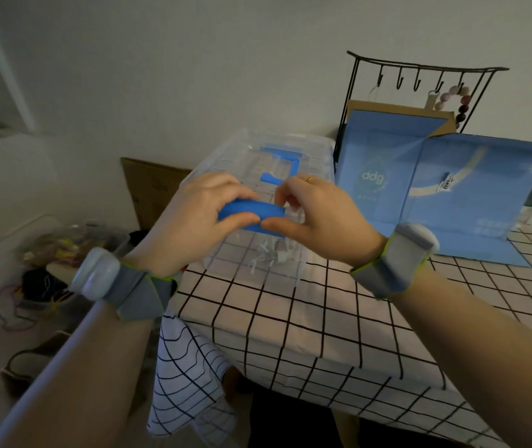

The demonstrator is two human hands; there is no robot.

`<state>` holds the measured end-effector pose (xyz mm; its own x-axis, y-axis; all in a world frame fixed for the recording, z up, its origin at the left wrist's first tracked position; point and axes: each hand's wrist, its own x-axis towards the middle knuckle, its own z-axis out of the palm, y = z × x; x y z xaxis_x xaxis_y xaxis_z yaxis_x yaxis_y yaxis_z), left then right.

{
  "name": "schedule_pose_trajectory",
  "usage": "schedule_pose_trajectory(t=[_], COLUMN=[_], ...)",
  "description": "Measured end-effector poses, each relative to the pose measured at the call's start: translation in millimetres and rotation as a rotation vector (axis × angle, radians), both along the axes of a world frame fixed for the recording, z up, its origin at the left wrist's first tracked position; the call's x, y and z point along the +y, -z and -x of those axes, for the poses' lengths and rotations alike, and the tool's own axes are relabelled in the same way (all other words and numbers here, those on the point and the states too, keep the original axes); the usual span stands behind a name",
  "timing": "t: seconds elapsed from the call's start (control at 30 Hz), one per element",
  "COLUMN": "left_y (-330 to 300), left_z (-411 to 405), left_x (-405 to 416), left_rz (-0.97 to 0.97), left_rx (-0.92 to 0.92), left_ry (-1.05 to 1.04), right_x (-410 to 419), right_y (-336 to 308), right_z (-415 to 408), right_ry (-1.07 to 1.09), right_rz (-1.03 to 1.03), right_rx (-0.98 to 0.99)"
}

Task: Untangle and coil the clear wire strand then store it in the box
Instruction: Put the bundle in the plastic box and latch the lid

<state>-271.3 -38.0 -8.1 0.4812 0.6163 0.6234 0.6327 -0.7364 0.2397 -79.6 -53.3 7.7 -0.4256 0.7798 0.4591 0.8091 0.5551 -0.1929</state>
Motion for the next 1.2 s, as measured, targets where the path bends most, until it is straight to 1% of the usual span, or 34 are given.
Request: schedule_pose_trajectory(t=[0.13, 0.27, 0.37, 0.43, 0.5, 0.57, 0.6, 0.67, 0.73, 0.83, 0.9, 0.97, 1.07, 1.2], left_y=[-4.6, -7.7, -18.1, -39.0, -61.3, -86.2, -95.0, -105.1, -105.0, -91.6, -80.9, -67.2, -49.2, -48.1], left_z=[-0.5, -1.5, -0.6, -0.5, -2.3, -13.7, -22.6, -42.8, -60.3, -73.4, -75.0, -72.2, -69.8, -71.8], left_x=[3.2, 7.6, 13.5, 27.7, 39.9, 60.0, 71.9, 101.3, 131.5, 161.4, 174.6, 181.5, 186.0, 184.8], left_rz=[0.029, 0.072, 0.187, 0.238, 0.163, 0.06, 0.042, 0.057, 0.119, 0.211, 0.262, 0.331, 0.425, 0.388], left_rx=[0.012, -0.009, -0.067, -0.016, 0.07, 0.113, 0.143, 0.257, 0.394, 0.556, 0.604, 0.644, 0.75, 0.756], left_ry=[-0.014, -0.01, 0.014, -0.026, -0.069, -0.042, -0.018, -0.009, -0.057, -0.094, -0.082, -0.128, -0.177, -0.171], right_x=[3.3, 7.1, 12.5, 23.3, 33.9, 57.6, 72.9, 111.9, 154.0, 197.8, 212.5, 221.4, 230.2, 237.9], right_y=[-4.6, -2.0, -6.4, -18.4, -30.0, -42.8, -47.4, -54.0, -52.7, -45.6, -41.7, -35.9, -28.3, -30.8], right_z=[-0.6, -3.5, -5.5, -10.5, -13.6, -16.6, -17.9, -21.0, -25.4, -31.3, -33.5, -34.3, -32.7, -34.1], right_ry=[-0.041, -0.054, -0.096, -0.119, -0.094, -0.048, -0.013, 0.082, 0.19, 0.245, 0.265, 0.301, 0.342, 0.32], right_rz=[0.05, 0.029, 0.056, 0.046, 0.013, 0.002, 0.008, 0.041, 0.105, 0.205, 0.237, 0.294, 0.375, 0.473], right_rx=[-0.026, 0.064, 0.103, 0.198, 0.282, 0.302, 0.299, 0.259, 0.169, 0.066, -0.016, -0.097, -0.167, -0.197])
